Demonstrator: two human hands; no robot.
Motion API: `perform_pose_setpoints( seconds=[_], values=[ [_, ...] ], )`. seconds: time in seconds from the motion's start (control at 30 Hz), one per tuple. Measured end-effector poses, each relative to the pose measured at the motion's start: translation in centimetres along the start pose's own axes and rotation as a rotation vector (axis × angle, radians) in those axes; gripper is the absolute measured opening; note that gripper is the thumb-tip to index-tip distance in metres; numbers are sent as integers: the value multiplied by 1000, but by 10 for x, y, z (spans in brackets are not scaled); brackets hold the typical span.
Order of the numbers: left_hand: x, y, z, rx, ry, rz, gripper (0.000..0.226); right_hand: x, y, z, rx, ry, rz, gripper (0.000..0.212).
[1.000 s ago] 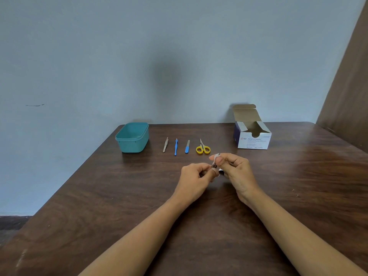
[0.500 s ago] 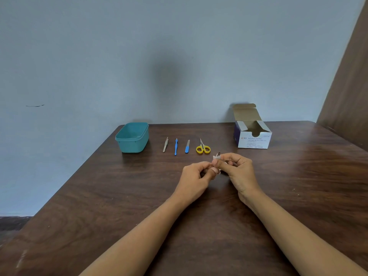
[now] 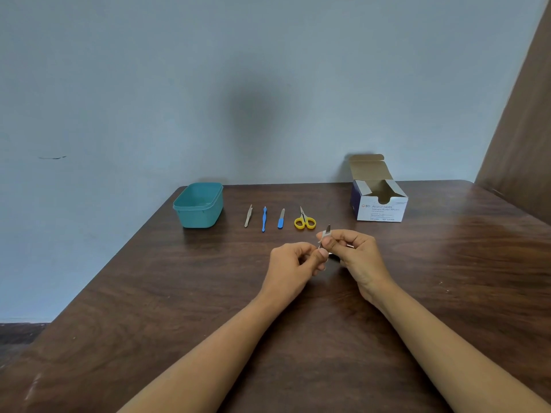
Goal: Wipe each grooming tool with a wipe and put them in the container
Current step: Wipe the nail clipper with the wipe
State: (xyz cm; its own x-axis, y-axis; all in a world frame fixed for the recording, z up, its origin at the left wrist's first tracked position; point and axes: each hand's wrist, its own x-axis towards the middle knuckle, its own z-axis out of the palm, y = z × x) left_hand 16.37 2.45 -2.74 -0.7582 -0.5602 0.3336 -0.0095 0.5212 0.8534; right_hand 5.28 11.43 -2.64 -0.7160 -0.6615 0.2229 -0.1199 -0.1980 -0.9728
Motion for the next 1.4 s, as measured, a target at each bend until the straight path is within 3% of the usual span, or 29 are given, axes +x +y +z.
perform_pose_setpoints(
  seconds=[0.43, 0.77, 1.17, 1.4],
  values=[
    [-1, -3, 0, 119, -60, 41, 25, 0, 0, -2, -141, 118, -97, 7],
    [1, 0, -1, 104, -36, 29, 21, -5, -8, 4, 46, -5, 50, 10],
    [-2, 4, 0, 122, -69, 42, 21, -3, -9, 3, 107, 140, 54, 17],
    [-2, 5, 0, 109, -48, 52, 19, -2, -10, 1, 173, 95, 88, 19]
  ],
)
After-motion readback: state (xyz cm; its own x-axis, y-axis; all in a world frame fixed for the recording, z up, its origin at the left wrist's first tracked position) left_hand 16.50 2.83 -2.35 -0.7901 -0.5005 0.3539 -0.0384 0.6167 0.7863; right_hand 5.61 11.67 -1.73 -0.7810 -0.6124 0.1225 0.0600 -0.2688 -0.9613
